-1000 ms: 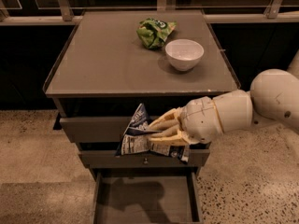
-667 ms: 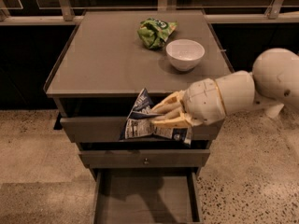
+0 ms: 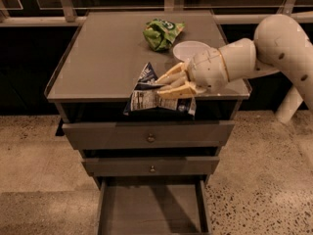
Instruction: Pick blue chip bag from bottom drawer and place on counter
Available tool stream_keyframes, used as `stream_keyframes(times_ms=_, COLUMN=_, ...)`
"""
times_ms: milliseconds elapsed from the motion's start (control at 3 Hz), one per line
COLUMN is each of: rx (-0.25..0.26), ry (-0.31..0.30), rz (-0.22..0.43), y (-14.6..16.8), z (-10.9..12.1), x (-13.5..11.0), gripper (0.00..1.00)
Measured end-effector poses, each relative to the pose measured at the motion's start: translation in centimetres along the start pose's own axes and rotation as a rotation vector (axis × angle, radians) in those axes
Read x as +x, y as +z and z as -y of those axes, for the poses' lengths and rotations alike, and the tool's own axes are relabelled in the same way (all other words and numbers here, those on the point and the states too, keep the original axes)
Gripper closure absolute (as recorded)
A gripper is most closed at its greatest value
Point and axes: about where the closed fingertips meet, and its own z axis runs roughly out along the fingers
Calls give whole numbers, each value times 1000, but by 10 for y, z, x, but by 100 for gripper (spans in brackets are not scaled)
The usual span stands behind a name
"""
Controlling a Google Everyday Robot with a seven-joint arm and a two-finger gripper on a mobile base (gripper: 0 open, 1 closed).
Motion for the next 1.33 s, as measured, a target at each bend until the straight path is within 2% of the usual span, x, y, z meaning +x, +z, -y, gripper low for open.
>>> stream_keyframes(times_ms=333, rx=17, ry=9, rz=15, y=-2, z=38, x=7, gripper=100)
stream_keyframes(times_ms=1000, rx=27, ry=26, rz=32, y=14, z=109, x=24, gripper=100)
stream_keyframes(times_ms=1333, rx=35, ry=16, rz=39, y=15, z=116, x=18, gripper=81)
